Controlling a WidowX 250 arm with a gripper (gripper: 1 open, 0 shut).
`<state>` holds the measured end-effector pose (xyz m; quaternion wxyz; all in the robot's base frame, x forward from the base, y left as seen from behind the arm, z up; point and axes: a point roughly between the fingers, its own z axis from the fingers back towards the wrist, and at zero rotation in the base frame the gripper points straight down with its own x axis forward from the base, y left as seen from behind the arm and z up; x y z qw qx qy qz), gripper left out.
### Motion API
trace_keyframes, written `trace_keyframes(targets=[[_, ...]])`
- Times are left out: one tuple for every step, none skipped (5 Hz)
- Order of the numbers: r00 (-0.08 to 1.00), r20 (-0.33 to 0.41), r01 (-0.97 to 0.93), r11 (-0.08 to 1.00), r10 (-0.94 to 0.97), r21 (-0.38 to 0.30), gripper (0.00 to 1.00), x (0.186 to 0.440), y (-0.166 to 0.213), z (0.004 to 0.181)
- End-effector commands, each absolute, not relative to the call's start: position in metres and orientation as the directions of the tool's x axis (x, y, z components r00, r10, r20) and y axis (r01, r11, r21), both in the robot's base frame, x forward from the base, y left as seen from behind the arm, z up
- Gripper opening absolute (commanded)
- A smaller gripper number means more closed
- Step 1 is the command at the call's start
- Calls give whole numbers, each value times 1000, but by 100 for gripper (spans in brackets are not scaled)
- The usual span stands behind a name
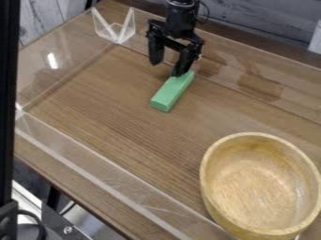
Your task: Put the green block in the brown bowl
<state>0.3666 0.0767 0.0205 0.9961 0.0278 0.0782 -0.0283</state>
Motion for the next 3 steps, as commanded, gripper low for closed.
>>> trace_keyframes(targets=[[967, -239, 96, 995, -85, 35, 100, 357, 60, -7], [965, -242, 101, 995, -98, 0, 100, 356, 58, -8], [964, -243, 106, 994, -111, -35, 100, 356, 56, -7]])
